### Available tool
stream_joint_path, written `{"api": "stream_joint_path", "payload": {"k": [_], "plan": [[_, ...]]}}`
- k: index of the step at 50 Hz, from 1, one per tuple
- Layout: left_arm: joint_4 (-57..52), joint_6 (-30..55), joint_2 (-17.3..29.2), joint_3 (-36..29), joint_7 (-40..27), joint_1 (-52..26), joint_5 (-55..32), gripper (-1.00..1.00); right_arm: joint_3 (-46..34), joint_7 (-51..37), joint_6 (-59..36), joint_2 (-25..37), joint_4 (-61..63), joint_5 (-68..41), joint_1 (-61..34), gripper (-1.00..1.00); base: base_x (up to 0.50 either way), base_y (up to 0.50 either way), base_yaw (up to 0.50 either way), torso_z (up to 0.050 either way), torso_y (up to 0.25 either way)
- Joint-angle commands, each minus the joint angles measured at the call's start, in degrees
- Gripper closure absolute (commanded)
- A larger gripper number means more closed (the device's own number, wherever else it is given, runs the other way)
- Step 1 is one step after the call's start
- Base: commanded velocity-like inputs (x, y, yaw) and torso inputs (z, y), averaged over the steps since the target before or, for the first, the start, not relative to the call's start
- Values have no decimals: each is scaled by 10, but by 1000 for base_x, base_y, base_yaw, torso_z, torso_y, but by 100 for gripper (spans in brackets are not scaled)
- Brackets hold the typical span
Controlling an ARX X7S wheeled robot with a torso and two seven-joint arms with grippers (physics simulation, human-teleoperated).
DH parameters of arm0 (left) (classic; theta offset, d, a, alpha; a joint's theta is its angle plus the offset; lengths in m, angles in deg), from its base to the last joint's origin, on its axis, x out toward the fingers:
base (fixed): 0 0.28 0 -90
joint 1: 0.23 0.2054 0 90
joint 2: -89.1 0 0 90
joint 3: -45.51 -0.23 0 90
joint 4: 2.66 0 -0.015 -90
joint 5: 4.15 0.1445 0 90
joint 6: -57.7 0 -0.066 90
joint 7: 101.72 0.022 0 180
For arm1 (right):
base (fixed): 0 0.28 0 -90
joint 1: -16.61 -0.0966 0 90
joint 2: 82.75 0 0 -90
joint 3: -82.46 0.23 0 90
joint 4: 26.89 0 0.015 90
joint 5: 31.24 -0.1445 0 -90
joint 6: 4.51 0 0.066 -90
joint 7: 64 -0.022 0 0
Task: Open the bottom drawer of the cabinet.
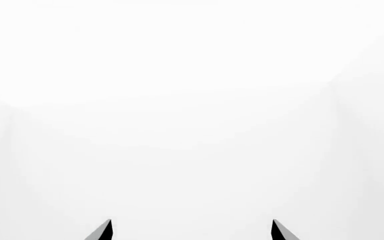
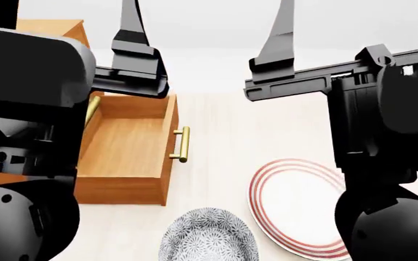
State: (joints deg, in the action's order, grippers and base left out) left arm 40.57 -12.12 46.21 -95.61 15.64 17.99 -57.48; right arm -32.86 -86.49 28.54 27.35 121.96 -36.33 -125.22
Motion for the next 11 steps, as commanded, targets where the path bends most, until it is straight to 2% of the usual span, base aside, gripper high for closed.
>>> {"api": "stream_joint_path", "payload": {"k": [1,11], "plan": [[-6,8,-1,6,-2,-12,-9,-100,-1,-5,-17,0,9,-11,-23,-100,0,0,0,0,0],[-7,6,0,6,-1,-9,-6,-100,-1,-23,-10,10,7,-33,-25,-100,0,0,0,0,0]]}}
